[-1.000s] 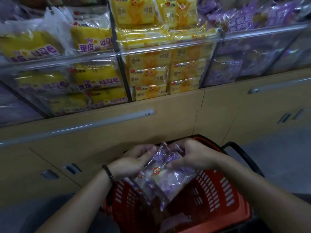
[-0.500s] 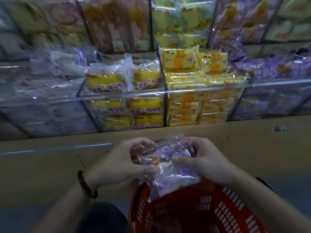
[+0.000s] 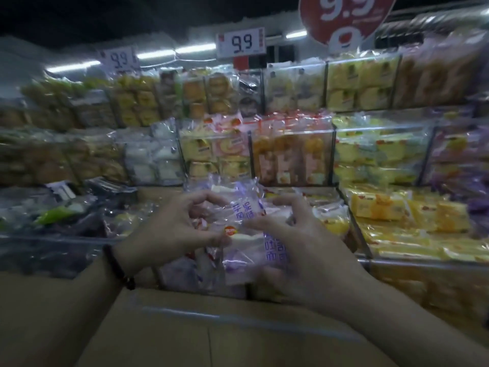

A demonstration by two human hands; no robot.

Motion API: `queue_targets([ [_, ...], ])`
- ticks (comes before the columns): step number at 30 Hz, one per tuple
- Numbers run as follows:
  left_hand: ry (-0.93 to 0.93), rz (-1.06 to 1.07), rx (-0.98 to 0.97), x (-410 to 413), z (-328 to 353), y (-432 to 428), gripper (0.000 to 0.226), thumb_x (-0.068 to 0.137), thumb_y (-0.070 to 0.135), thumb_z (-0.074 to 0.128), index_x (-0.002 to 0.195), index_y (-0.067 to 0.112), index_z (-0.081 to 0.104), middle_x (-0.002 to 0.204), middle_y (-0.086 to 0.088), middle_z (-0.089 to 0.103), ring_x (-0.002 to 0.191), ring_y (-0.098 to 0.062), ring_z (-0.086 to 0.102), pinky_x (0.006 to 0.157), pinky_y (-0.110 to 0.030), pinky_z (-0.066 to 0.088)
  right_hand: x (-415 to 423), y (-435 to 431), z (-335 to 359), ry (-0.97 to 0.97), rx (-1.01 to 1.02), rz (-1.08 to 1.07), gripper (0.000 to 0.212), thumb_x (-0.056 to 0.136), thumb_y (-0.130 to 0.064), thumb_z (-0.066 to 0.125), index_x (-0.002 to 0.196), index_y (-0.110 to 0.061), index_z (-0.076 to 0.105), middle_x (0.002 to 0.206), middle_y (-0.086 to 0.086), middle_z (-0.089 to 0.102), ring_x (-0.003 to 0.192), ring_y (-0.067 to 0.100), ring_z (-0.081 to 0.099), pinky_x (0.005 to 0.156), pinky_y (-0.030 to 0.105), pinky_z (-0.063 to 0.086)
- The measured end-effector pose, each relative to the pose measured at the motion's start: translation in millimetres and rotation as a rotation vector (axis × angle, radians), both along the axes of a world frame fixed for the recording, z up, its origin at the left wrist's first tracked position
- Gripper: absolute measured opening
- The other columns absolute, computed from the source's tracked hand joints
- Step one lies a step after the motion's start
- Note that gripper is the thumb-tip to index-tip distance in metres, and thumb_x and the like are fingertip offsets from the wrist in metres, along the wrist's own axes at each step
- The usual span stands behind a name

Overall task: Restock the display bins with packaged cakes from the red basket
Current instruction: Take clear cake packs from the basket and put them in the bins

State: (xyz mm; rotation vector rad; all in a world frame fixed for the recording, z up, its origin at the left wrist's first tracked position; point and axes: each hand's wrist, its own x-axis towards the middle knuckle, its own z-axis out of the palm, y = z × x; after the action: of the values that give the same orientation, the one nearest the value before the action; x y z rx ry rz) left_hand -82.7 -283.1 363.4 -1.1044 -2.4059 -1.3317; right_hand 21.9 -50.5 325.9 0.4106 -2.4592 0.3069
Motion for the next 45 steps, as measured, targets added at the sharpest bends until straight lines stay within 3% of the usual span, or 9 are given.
queue_targets([
  [3, -0.071, -0.084, -0.103, -28.1, 16.8, -34.4, 0.063, 0.07, 0.002, 0.094, 0.124, 0.021, 0.069, 0.085, 0.014, 0.076, 0.074, 0.0, 0.067, 0.067, -0.015, 0.052, -30.3, -22.8, 12.7, 0.059, 0.146, -0.009, 0.063, 0.086, -0.056, 0.071, 0.139, -0.058, 0.038, 0.141, -0.016, 0.035, 0.121, 0.011, 0.052, 0.084, 0.033, 0.053],
  [6, -0.131, -0.148, -0.152, -61.2, 26.9, -70.2, 0.064, 0.079, 0.0, 0.087, 0.135, 0.023, 0.065, 0.117, -0.008, 0.078, 0.109, -0.024, 0.074, 0.091, -0.035, 0.06, -61.2, -37.7, 14.2, 0.137, 0.282, -0.086, 0.058, 0.08, -0.061, 0.071, 0.133, -0.045, 0.052, 0.119, -0.014, 0.058, 0.112, 0.019, 0.054, 0.091, 0.039, 0.052],
  [10, -0.054, -0.027, -0.125, -114.8, 32.9, -98.7, 0.06, 0.076, 0.011, 0.093, 0.126, 0.035, 0.071, 0.102, -0.014, 0.076, 0.092, -0.028, 0.072, 0.084, -0.044, 0.062, -105.9, -45.6, 9.4, 0.173, 0.274, -0.114, 0.045, 0.077, -0.059, 0.073, 0.115, -0.035, 0.066, 0.101, -0.009, 0.065, 0.098, 0.023, 0.056, 0.081, 0.041, 0.056],
  [13, 0.018, 0.056, -0.097, -150.4, 40.7, -99.5, 0.056, 0.075, 0.015, 0.093, 0.118, 0.045, 0.073, 0.098, -0.006, 0.074, 0.092, -0.018, 0.073, 0.081, -0.028, 0.06, -136.2, -51.4, 19.2, 0.228, 0.235, -0.117, 0.039, 0.081, -0.052, 0.075, 0.113, -0.033, 0.065, 0.105, -0.007, 0.063, 0.1, 0.022, 0.057, 0.076, 0.034, 0.056],
  [18, 0.182, 0.258, -0.133, -210.9, 33.0, -69.4, 0.052, 0.076, 0.018, 0.093, 0.102, 0.055, 0.068, 0.109, 0.009, 0.068, 0.099, -0.015, 0.067, 0.094, -0.038, 0.06, -178.6, -61.9, 42.1, 0.257, 0.265, -0.197, 0.035, 0.086, -0.055, 0.072, 0.113, -0.035, 0.065, 0.111, -0.008, 0.066, 0.103, 0.022, 0.055, 0.081, 0.036, 0.053],
  [22, 0.258, 0.493, -0.05, -239.6, -4.5, -37.4, 0.071, 0.082, 0.007, 0.084, 0.136, 0.045, 0.058, 0.135, 0.0, 0.042, 0.116, -0.019, 0.054, 0.074, -0.009, 0.053, -203.0, -65.8, 55.0, 0.16, 0.311, -0.294, 0.04, 0.094, -0.055, 0.063, 0.129, -0.037, 0.057, 0.126, -0.008, 0.064, 0.122, 0.026, 0.049, 0.101, 0.044, 0.044],
  [31, 0.15, 0.409, -0.276, -229.1, -54.4, -26.1, 0.101, 0.073, 0.016, 0.066, 0.157, 0.051, 0.021, 0.161, 0.008, 0.011, 0.146, -0.029, 0.029, 0.114, -0.048, 0.045, -225.4, -65.0, 44.4, 0.009, 0.356, -0.409, 0.04, 0.093, -0.042, 0.068, 0.129, -0.029, 0.057, 0.133, 0.0, 0.065, 0.126, 0.03, 0.048, 0.101, 0.047, 0.042],
  [37, 0.385, 0.523, -0.307, -242.5, -51.3, -20.3, 0.102, 0.077, 0.003, 0.077, 0.15, 0.053, 0.026, 0.14, 0.004, 0.037, 0.117, -0.023, 0.054, 0.091, -0.04, 0.059, -219.7, -65.6, 35.3, 0.091, 0.493, -0.325, 0.097, 0.095, -0.028, 0.073, 0.16, -0.041, 0.002, 0.156, 0.015, 0.04, 0.14, 0.039, 0.039, 0.11, 0.051, 0.041],
  [45, 0.529, 0.651, -0.4, -240.9, -44.5, -9.7, 0.088, 0.076, 0.011, 0.082, 0.144, 0.04, 0.032, 0.131, -0.004, 0.04, 0.107, -0.026, 0.058, 0.078, -0.036, 0.057, -224.2, -76.5, 32.3, -0.137, 0.484, -0.379, 0.089, 0.097, -0.008, 0.064, 0.164, -0.033, 0.012, 0.159, 0.016, 0.032, 0.141, 0.042, 0.034, 0.093, 0.048, 0.05],
])
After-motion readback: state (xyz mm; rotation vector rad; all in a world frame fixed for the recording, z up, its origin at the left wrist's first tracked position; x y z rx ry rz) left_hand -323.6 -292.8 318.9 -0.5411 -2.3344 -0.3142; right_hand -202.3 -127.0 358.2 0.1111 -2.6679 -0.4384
